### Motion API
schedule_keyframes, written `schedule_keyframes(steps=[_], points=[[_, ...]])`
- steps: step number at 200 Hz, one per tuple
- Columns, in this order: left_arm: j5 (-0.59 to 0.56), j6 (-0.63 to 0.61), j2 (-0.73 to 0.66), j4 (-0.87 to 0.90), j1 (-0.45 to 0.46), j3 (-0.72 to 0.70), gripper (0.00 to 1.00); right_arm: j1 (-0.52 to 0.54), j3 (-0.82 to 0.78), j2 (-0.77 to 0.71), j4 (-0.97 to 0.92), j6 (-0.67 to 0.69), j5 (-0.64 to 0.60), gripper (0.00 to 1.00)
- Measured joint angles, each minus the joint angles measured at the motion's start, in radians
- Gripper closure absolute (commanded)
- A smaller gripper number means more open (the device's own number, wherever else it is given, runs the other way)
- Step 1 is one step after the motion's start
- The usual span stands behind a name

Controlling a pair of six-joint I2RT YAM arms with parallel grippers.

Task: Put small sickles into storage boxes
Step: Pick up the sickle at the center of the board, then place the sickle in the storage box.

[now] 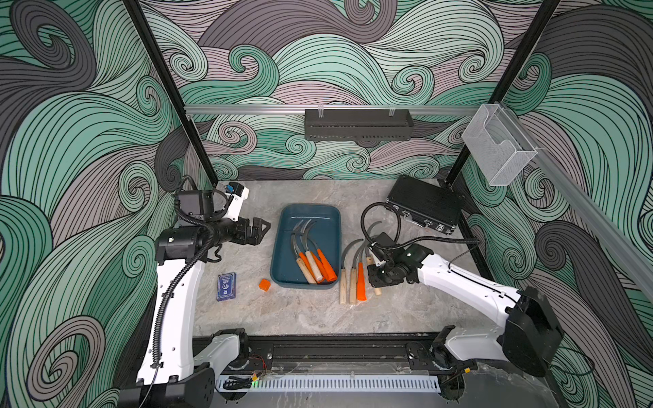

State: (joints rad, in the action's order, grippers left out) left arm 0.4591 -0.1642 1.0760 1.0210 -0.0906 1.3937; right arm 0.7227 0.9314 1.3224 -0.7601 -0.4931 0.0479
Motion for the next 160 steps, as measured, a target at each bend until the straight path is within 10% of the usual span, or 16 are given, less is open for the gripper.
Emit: schedule_keyframes(steps=[160], points=[[0.032, -0.011, 0.0, 0.003, 0.0, -0.004, 0.02, -0.01, 0.139, -0.179, 0.015, 0.092, 0.344, 0.96]])
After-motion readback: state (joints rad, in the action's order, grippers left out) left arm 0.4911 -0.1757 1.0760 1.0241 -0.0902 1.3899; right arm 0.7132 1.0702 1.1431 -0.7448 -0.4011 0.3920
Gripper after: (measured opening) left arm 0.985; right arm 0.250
